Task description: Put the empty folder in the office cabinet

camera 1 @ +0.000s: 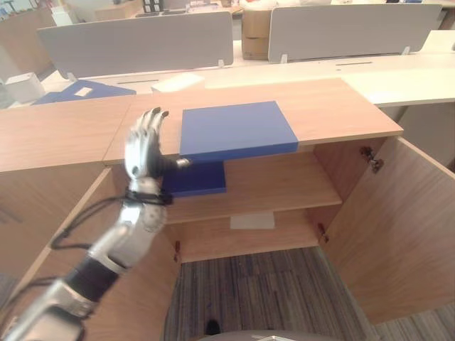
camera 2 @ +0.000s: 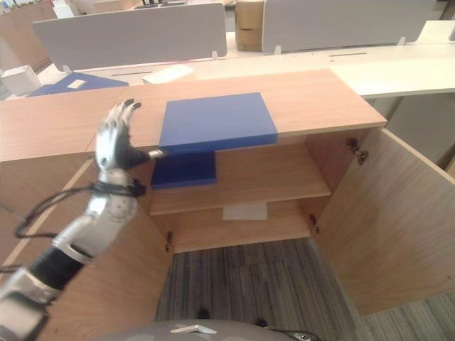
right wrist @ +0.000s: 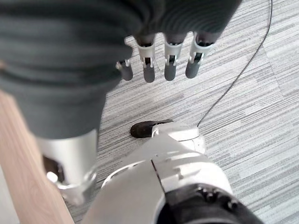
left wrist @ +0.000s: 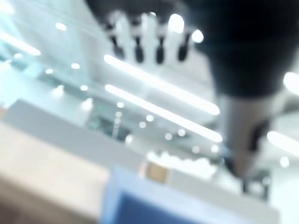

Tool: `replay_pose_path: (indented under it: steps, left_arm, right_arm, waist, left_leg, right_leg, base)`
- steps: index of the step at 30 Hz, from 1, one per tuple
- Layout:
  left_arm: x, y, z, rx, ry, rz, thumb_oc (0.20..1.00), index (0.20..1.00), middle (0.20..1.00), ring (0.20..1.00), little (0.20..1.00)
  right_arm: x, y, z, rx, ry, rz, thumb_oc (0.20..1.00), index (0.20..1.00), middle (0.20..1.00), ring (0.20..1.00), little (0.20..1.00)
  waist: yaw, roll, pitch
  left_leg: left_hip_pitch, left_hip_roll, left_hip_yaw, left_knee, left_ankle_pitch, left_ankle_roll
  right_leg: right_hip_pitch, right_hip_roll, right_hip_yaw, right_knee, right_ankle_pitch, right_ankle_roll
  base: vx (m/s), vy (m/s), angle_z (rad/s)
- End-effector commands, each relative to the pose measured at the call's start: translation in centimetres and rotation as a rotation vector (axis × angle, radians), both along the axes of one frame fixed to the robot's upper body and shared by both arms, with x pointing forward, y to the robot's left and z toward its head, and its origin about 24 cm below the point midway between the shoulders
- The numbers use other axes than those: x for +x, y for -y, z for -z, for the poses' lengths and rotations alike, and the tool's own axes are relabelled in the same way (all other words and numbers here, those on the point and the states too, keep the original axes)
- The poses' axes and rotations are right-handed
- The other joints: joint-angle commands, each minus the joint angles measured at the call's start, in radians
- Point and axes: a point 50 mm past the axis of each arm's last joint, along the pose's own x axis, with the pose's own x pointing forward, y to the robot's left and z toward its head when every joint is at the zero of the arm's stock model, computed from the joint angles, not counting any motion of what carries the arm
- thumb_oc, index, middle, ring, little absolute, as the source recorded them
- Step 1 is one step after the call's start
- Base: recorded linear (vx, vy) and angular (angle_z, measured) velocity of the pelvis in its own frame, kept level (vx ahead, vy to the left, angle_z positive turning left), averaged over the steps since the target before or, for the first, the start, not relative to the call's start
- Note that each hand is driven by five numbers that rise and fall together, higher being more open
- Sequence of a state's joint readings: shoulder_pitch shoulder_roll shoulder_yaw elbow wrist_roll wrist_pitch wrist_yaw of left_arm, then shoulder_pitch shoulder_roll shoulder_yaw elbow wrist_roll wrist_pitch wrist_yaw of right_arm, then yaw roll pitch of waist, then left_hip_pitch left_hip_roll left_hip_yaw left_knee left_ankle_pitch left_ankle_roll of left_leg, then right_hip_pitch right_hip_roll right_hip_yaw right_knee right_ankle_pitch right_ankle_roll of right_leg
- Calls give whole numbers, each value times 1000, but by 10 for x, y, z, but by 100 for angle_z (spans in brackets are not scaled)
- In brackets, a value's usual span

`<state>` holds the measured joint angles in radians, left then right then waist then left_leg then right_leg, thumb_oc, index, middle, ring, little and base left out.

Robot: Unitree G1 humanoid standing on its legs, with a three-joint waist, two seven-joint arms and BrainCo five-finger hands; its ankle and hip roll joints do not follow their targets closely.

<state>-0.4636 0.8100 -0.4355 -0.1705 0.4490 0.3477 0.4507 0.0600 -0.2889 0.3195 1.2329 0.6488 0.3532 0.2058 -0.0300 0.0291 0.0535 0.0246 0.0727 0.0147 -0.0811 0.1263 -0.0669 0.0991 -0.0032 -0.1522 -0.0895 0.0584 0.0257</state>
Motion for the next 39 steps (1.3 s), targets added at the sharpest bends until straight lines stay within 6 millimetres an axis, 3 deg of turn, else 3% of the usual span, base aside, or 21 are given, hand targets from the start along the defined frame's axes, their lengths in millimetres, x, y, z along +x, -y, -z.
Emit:
replay_pose_path:
  steps: [1,5,7,14,26,39]
  left_arm:
    - [20,-11,11,172,-7,-123,1000,1000,1000,1000,1000]
    - [24,-7,11,281,-47,-121,1000,1000,1000,1000,1000]
    - [33,-12,24,482,-124,-161,1000,1000,1000,1000,1000]
    - [42,-25,40,535,-197,-179,1000,1000,1000,1000,1000]
    - [42,-14,64,449,-250,-146,1000,1000,1000,1000,1000]
    - [39,6,60,343,-255,-77,1000,1000,1000,1000,1000]
  right_arm:
    - [10,3,-1,0,11,-9,1000,1000,1000,1000,1000]
    - [6,3,-1,3,-2,-16,1000,1000,1000,1000,1000]
    - [1,9,-2,-6,-30,-49,1000,1000,1000,1000,1000]
    - [-1,20,-5,-22,-40,-66,1000,1000,1000,1000,1000]
    - [1,19,-5,-19,-39,-77,1000,1000,1000,1000,1000]
    - [0,15,-4,-15,-40,-78,1000,1000,1000,1000,1000]
  waist:
    - [-27,-32,2]
    - [-42,-29,-4]
    - [-71,-17,-11]
    - [-102,-4,-15]
    - [-110,-8,-14]
    - [-98,-12,-12]
  left_leg:
    - [18,-50,34,-6,-154,28]
    - [24,-49,39,-6,-157,28]
    - [31,-47,61,-6,-164,29]
    - [38,-44,95,-6,-169,30]
    - [42,-44,108,-6,-173,37]
    - [39,-44,96,-6,-172,37]
  right_leg:
    - [-8,-22,28,2,-78,68]
    - [-8,-22,38,2,-76,70]
    - [-11,-20,58,2,-74,76]
    - [-18,-20,82,2,-67,84]
    - [-22,-20,92,2,-63,84]
    - [-20,-19,85,2,-67,81]
  base:
    - [23,8,4]
    - [16,9,-5]
    - [23,44,-5]
    - [4,23,-14]
    - [-1,7,-5]
    - [0,0,0]
